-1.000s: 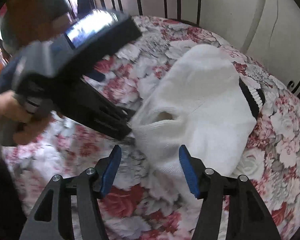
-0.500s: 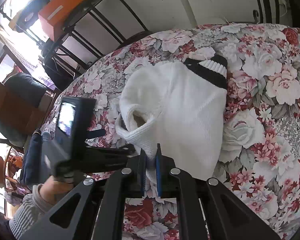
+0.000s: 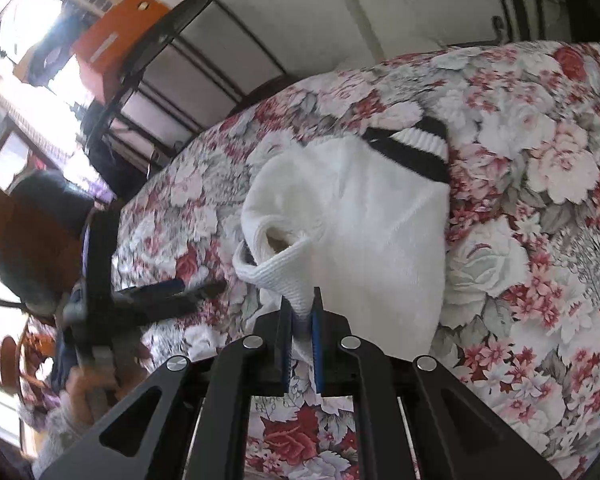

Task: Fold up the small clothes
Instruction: 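Open the right tool on the folded sweater and withdraw the left tool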

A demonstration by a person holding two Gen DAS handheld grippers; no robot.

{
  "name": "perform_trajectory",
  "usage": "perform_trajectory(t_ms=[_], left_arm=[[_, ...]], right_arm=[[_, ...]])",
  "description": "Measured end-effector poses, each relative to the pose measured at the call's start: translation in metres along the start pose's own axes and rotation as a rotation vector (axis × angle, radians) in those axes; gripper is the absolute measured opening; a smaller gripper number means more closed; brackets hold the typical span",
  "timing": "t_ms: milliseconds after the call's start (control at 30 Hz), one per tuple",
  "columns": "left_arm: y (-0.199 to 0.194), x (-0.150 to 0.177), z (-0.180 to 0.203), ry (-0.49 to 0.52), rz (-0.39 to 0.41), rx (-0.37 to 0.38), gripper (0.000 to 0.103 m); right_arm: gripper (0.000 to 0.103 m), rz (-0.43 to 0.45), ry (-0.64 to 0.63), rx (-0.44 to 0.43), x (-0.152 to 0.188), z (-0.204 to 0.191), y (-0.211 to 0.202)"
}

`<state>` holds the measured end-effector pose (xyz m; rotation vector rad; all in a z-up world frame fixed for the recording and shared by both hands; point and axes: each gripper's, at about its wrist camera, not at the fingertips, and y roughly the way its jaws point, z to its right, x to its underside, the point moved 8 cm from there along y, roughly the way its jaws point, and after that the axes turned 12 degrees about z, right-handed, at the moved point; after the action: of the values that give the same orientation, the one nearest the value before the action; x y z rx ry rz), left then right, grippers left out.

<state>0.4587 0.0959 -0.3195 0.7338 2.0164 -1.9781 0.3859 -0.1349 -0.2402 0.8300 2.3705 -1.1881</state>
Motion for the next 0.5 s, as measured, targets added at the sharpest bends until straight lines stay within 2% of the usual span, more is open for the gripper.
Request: perform_trajectory(t_ms=[100,133,167,200,233,300,333,400,433,467,500], left_arm=[[0.011,-0.002,0.048,0.195,0.032,-0.067,0.094],[0.018,-0.004,0.054,0.234,0.038,-0.112,0.094],[0.027,-0.005,0.056,0.256,0.042,-0.186,0.095],[0.034,-0.007,0.052,0.236,0.036,-0.221,0.096],[0.038,-0.001,0.043,0.179,0.019,-0.223,0.096],[0.036,-0.001,0.001,-0.022,-0.034,-0.214,0.095],[0.033,-0.002,-0.021,-0.107,-0.042,-0.238,0.095],[0.03,0.007,-0.079,-0.275,-0.077,-0.344,0.093],[0.032,0.014,-0.096,-0.338,-0.105,-0.354,0.092],[0.035,0.022,-0.107,-0.413,-0.137,-0.315,0.091],[0.035,0.023,-0.108,-0.477,-0.139,-0.25,0.085]], right_arm=[[0.009,0.012,0.031,0.001,-0.003,0.006,-0.005],[0.009,0.015,0.031,0.002,-0.003,0.007,-0.007],[0.009,0.015,0.03,0.002,-0.003,0.007,-0.007],[0.009,0.011,0.028,0.0,-0.003,0.007,-0.007],[0.009,0.008,0.027,-0.001,-0.002,0.007,-0.007],[0.009,0.005,0.033,0.001,-0.001,0.009,-0.006],[0.009,0.005,0.039,-0.001,-0.001,0.009,-0.006],[0.009,0.006,0.043,-0.008,-0.002,0.008,-0.005],[0.009,0.003,0.039,-0.01,-0.002,0.007,-0.004],[0.009,-0.006,0.025,-0.014,0.0,0.003,-0.002],[0.009,-0.015,0.013,-0.018,0.003,0.0,0.0]])
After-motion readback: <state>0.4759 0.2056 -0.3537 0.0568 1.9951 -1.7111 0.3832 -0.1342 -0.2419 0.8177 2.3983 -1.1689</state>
